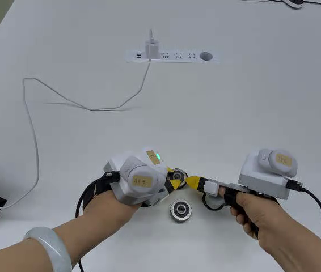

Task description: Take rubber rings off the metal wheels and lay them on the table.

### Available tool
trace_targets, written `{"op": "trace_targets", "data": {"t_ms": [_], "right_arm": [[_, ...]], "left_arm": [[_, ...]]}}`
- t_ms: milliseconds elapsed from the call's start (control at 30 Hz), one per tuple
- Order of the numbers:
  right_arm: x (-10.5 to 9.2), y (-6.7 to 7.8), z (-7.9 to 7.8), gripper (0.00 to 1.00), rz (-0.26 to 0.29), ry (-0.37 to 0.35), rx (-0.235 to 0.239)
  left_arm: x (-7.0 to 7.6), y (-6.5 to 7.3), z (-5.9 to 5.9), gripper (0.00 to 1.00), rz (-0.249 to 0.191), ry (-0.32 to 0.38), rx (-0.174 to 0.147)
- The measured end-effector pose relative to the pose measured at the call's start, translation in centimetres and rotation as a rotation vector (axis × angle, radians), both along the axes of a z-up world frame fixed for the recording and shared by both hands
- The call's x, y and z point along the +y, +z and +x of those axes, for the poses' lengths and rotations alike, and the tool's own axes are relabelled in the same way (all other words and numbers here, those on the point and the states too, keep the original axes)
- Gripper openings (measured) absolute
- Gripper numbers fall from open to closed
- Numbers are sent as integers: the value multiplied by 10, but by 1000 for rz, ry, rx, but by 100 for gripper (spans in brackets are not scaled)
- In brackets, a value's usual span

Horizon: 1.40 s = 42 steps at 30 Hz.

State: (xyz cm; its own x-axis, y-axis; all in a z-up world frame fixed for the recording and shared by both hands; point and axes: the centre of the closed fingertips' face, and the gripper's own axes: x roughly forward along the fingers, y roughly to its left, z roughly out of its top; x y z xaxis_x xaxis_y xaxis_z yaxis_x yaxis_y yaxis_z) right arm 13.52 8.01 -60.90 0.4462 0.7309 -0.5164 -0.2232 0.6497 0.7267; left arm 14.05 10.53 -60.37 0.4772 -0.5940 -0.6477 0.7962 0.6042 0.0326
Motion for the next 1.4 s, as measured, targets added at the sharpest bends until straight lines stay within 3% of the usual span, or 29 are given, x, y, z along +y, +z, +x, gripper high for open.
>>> {"op": "trace_targets", "data": {"t_ms": [1400], "right_arm": [[12,18,-2,1,68,13,-24]], "left_arm": [[0,0,0,11,2,-7,-2]]}}
